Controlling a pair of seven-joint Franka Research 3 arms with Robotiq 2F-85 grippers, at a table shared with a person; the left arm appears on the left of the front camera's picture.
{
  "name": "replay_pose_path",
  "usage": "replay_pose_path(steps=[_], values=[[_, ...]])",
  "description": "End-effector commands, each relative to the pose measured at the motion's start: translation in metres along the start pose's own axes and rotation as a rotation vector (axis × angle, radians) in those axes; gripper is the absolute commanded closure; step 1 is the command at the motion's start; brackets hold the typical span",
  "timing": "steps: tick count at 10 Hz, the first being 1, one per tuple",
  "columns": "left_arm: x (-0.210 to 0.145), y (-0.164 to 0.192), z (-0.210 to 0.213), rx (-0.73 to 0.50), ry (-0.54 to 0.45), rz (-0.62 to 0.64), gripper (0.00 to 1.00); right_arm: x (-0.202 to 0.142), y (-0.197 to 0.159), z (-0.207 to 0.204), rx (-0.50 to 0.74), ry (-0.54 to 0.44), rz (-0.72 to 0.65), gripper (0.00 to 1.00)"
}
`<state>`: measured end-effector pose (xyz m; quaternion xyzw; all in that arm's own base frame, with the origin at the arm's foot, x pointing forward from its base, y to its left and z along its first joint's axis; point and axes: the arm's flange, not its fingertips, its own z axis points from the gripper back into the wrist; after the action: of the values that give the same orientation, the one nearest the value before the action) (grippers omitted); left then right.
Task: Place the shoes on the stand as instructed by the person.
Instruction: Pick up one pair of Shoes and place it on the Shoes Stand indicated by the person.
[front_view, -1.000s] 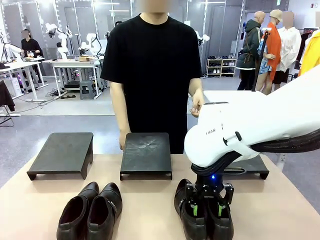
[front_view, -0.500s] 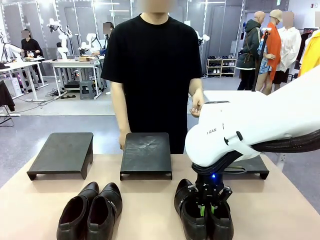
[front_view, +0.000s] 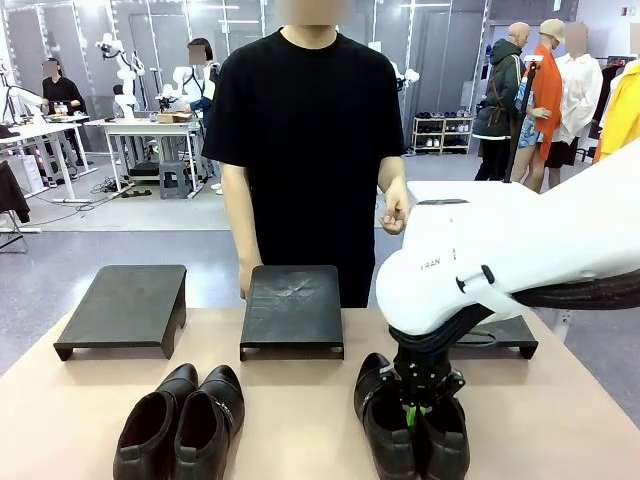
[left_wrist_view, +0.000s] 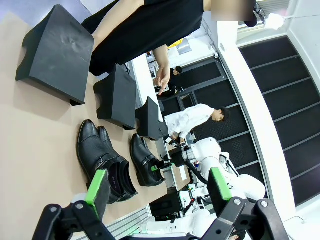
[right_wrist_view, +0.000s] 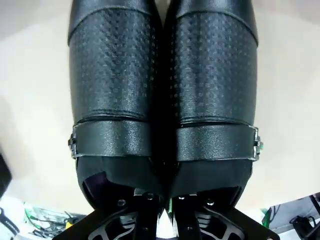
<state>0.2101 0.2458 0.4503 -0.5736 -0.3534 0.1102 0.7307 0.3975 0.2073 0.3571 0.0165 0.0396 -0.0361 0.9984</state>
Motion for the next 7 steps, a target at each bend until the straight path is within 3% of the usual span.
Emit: replay_pose_path(steps=[1, 7], values=[[0.002, 0.001, 0.001, -0.022, -0.009, -0.02, 0.0, -0.014, -0.015, 0.036, 0.043, -0.103, -0.006, 1.0], [0.002, 0.001, 0.001, -0.022, -0.009, -0.02, 0.0, -0.025, -0.088, 0.164, 0.05, -0.315, 0.153, 1.0]])
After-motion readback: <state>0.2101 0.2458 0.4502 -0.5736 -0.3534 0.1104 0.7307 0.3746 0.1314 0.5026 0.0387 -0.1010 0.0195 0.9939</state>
